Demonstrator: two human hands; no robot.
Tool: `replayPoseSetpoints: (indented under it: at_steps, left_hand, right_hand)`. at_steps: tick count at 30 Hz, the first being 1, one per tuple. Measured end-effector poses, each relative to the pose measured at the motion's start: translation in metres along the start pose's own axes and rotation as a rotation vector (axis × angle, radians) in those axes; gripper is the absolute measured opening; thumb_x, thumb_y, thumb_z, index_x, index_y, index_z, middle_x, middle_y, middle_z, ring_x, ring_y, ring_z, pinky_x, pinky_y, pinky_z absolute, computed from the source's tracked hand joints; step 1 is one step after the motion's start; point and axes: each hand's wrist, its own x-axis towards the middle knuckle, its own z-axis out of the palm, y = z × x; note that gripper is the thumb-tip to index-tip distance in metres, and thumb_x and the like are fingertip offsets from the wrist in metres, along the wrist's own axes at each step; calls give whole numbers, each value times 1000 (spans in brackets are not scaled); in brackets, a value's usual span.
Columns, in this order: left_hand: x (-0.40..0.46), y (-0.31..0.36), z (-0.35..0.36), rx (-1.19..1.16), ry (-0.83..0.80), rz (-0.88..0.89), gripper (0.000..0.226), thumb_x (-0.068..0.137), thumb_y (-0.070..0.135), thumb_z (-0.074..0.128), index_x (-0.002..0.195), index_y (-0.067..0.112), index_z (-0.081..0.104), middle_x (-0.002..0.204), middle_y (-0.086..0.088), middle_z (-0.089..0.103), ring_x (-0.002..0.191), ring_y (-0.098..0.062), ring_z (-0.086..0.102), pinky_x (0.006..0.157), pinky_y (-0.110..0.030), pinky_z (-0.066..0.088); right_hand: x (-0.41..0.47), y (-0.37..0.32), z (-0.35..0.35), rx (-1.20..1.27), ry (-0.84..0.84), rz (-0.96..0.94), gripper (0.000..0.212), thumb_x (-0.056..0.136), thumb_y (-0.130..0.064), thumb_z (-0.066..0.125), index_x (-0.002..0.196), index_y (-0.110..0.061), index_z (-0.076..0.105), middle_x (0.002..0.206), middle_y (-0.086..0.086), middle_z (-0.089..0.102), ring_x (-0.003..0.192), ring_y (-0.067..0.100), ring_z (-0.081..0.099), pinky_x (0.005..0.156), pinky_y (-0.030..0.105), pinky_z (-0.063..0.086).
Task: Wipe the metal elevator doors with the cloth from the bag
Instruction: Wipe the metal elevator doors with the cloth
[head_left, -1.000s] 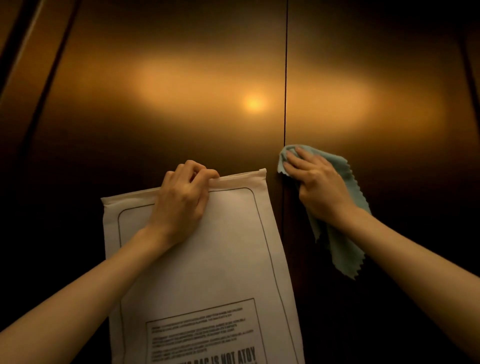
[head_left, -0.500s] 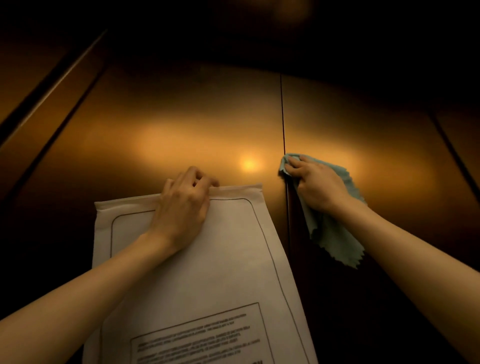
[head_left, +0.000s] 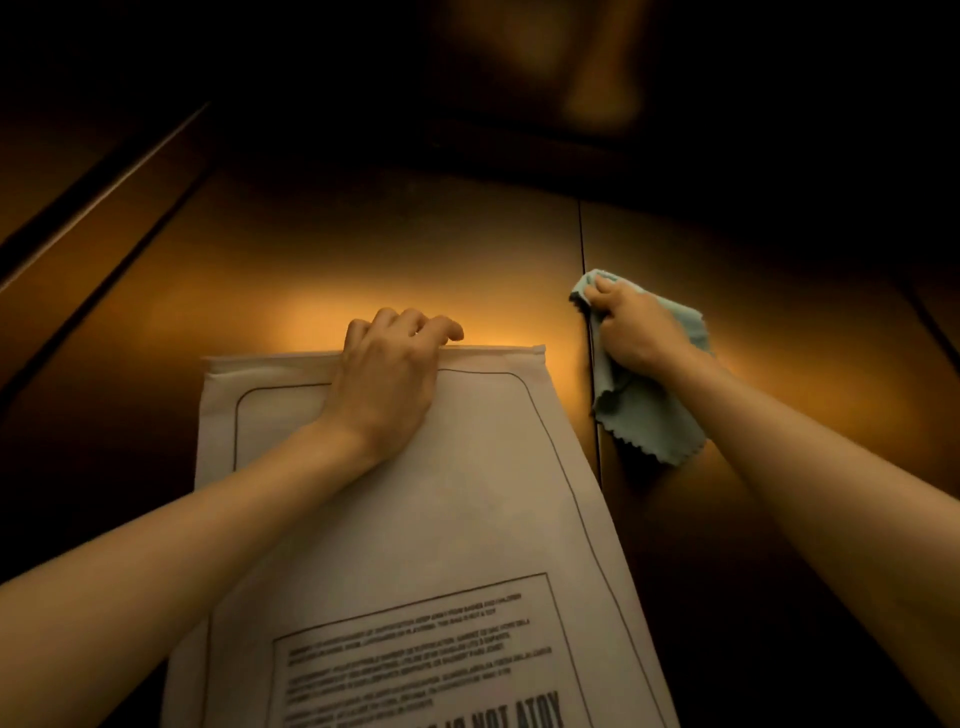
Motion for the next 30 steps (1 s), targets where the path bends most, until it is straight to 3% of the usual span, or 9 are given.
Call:
replayPoseSetpoints:
  at_steps: [8,13,18,21,26,30]
  left_hand:
    - [-1,-13,1,-41,-55,-4,20,93,10,48,107,14,62,99,-5,69,91,-31,54,79,-40,33]
    - [-22,-6,-12,-110,-118,21,26,89,13,41,106,17,61,99,-1,67,91,-26,60,78,-41,37]
    - [-50,10,-34,-206,-150,-13,26,86,11,44,103,19,63,99,0,67,93,-23,62,80,-45,47]
    - [-83,18,-53,-246,-183,-52,26,85,13,45,101,16,66,95,1,66,88,-22,62,75,-46,49]
    - [-163,37,-94,-185,-373,-34,29,88,19,43,105,18,65,91,6,61,84,-18,58,70,-38,44]
    - [-220,59,-123,-186,-491,-42,21,93,12,51,107,15,66,95,-1,65,84,-19,58,68,-40,46]
  right_hand:
    - [46,19,-2,-96,-157,8,68,87,2,37,149,-16,15,158,4,8,144,25,7,114,54,16]
    - [22,13,4,-24,-96,-28,64,89,4,37,148,-16,23,157,4,16,143,24,12,112,52,22]
    - [-45,1,11,193,4,-47,55,89,6,35,141,-12,39,153,4,29,142,21,17,115,47,17]
    - [-100,0,13,238,-80,-81,57,90,6,35,143,-16,34,155,-1,24,144,15,9,118,43,6]
    - [-230,-14,18,218,-206,-154,61,90,4,39,144,-23,30,152,-12,15,139,2,1,116,38,-1]
    - [-322,-35,22,168,-246,-191,57,92,-4,40,144,-23,28,147,-15,11,140,7,1,117,40,1]
